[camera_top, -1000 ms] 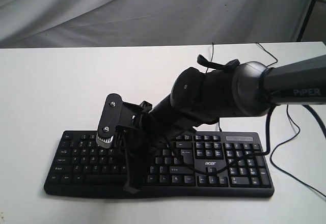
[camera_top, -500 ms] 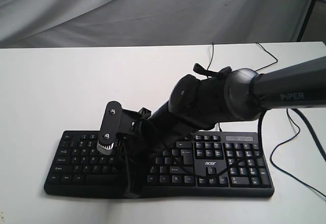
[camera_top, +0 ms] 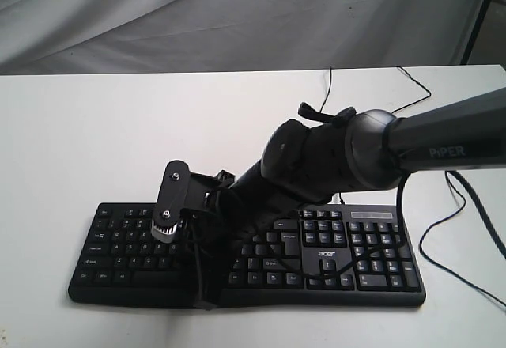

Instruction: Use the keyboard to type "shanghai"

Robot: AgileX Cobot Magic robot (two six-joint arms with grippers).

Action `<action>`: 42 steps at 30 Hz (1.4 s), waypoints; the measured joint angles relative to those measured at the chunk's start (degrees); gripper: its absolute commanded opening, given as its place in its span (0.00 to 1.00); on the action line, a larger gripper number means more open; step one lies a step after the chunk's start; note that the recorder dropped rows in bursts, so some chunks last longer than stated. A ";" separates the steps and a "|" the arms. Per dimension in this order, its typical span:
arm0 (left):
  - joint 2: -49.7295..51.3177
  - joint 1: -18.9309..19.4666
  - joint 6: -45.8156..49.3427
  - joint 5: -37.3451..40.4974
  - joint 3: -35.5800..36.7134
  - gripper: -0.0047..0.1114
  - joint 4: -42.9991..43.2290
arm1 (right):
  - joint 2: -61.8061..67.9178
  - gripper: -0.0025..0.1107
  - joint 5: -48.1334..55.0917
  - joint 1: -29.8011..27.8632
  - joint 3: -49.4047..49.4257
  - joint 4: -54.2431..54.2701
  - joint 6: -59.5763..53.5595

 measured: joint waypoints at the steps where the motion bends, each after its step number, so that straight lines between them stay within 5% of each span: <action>1: 0.00 0.00 0.00 0.00 0.00 0.05 0.00 | 0.00 0.02 0.00 0.00 0.00 0.00 0.00; 42: 0.00 0.00 0.00 0.00 0.00 0.05 0.00 | -2.58 0.02 -0.11 -0.50 0.00 -0.56 -0.12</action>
